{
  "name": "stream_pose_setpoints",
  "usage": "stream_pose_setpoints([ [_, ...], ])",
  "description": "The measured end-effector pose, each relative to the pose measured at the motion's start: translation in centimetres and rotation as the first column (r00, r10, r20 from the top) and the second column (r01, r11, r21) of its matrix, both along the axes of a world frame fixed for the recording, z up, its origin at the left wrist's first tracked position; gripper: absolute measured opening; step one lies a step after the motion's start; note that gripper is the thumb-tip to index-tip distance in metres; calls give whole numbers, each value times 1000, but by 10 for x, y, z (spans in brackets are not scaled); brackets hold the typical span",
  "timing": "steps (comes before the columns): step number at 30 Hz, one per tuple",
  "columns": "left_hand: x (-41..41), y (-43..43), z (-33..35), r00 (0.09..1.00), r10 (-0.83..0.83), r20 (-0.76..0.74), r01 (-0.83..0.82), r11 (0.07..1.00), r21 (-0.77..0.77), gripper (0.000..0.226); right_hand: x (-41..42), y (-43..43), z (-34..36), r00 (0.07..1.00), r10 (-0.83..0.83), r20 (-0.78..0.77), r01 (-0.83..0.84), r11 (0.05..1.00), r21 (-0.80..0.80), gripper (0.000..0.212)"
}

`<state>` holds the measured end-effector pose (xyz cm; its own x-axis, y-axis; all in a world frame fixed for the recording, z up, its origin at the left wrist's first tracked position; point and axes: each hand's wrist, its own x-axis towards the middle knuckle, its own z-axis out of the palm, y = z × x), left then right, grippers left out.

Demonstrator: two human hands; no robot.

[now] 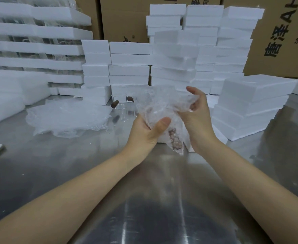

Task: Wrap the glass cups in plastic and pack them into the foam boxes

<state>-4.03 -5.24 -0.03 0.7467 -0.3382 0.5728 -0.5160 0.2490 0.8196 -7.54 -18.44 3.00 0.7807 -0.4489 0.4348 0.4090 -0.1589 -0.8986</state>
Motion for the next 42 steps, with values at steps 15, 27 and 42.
stream_pose_setpoints([
  [15, -5, 3, 2, 998, -54, -30, 55, 998, 31, 73, -9, 19, -10, 1000, -12, 15, 17, 919, -393, 15],
  [27, 1, 3, 7, 946, 186, -267, -189, 982, 14, 26, -14, 35, -15, 985, 145, -93, -172, 838, -517, 50],
  [42, -19, -3, 4, 958, 215, -190, -215, 976, 19, 29, -14, 26, -9, 1000, 0, 10, 4, 881, -473, 38],
])
